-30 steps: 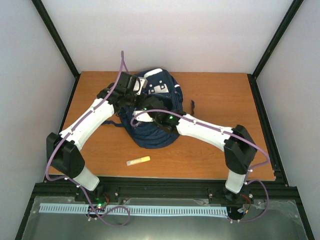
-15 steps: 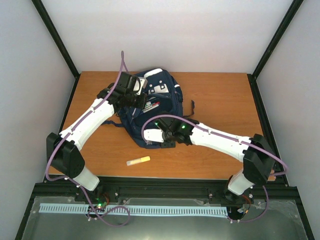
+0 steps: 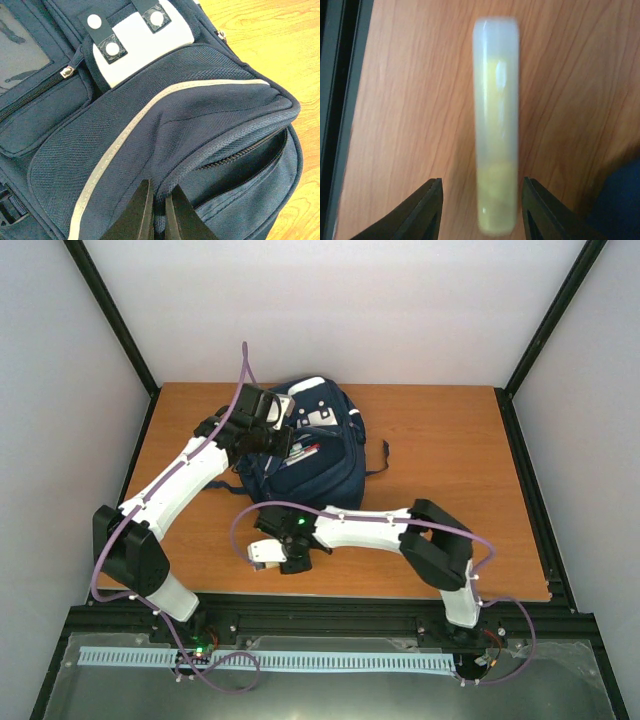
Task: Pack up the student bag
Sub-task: Move the stationery to the center of the board.
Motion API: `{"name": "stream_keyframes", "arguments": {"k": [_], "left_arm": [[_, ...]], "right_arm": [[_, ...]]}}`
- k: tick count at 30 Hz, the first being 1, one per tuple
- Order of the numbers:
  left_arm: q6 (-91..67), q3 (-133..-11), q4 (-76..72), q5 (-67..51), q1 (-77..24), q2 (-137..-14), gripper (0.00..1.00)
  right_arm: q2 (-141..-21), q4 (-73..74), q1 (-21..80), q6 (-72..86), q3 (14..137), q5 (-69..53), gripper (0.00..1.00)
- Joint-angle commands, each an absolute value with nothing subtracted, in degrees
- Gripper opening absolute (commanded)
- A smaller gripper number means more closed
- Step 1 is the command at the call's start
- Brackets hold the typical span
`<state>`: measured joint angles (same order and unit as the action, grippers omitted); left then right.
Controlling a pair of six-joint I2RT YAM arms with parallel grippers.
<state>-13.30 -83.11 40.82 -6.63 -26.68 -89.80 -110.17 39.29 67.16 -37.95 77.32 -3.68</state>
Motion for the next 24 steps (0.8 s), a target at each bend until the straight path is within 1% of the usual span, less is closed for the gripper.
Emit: {"name": "stream_keyframes", "arguments": {"k": [1, 5, 11, 18, 24], "left_arm": [[-14.9, -86.8, 39.7, -6.6, -26.3, -88.1, 0.01], [-14.9, -86.7, 39.7, -6.7, -26.3, -87.9, 0.01], [-14.9, -86.7, 39.7, -6.6, -26.3, -87.7, 0.01], [-15.0, -86.7, 39.6, -6.9, -26.3, -87.8, 0.01], [-15.3, -86.7, 39.5, -7.4, -26.3, -87.9, 0.01]], "right_arm": [[-116.2, 40.9, 69.2, -36.0, 86.8, -3.7, 0.45], [-120.8, 43.1, 70.1, -35.4, 92.1, -3.9, 0.46], [-125.5, 45.7, 70.2, -34.0, 96.2, -2.5, 0.44], [-124.1, 47.1, 70.1, -31.2, 93.7, -1.2, 0.30], [-117.8, 47.7, 69.9, -29.4, 85.7, 0.0, 0.21]]}}
